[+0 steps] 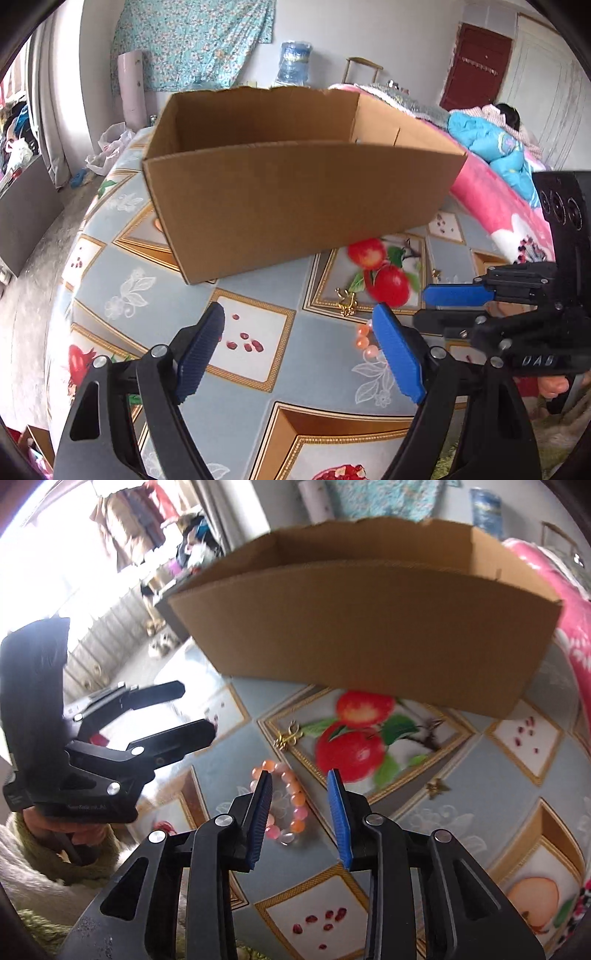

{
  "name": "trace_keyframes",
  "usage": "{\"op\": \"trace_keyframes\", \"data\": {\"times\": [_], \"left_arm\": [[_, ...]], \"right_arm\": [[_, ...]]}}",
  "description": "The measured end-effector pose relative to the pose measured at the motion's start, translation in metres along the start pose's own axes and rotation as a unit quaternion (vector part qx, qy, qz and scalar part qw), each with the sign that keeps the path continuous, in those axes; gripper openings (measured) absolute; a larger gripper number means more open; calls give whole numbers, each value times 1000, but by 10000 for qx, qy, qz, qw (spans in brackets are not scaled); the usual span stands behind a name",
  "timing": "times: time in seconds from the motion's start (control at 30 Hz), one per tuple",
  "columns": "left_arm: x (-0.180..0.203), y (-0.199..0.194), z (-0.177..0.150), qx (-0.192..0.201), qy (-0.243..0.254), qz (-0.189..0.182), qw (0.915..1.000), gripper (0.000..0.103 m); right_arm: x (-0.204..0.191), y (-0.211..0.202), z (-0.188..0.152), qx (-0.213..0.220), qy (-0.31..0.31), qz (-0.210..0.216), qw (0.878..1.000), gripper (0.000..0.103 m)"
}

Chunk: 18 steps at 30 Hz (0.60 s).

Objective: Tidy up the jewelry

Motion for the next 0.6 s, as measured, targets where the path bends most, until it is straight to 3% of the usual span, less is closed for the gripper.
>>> {"op": "trace_keyframes", "data": {"times": [0.27,0.33,0.6], "left_arm": [[26,23,5,-114,402,-628,9972,40],[29,29,6,-173,414,-739,9963,31],[33,48,3,-512,547,-751,9944,19]], "right_arm": [[-10,26,3,-445,-223,-154,9986,8],[-11,26,4,-485,-180,-130,9986,8],[-3,8,-13,-605,73,-43,9981,8]]}}
Point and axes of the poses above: each gripper's, at about its wrist camera, not at the fingertips, and y roughly the way its jaws point, x to its right, z to its top, the point moved 5 cm from there along y, roughly the way its jaws point, and after that the axes turned 6 degrees about y, right-handed, at the moved point
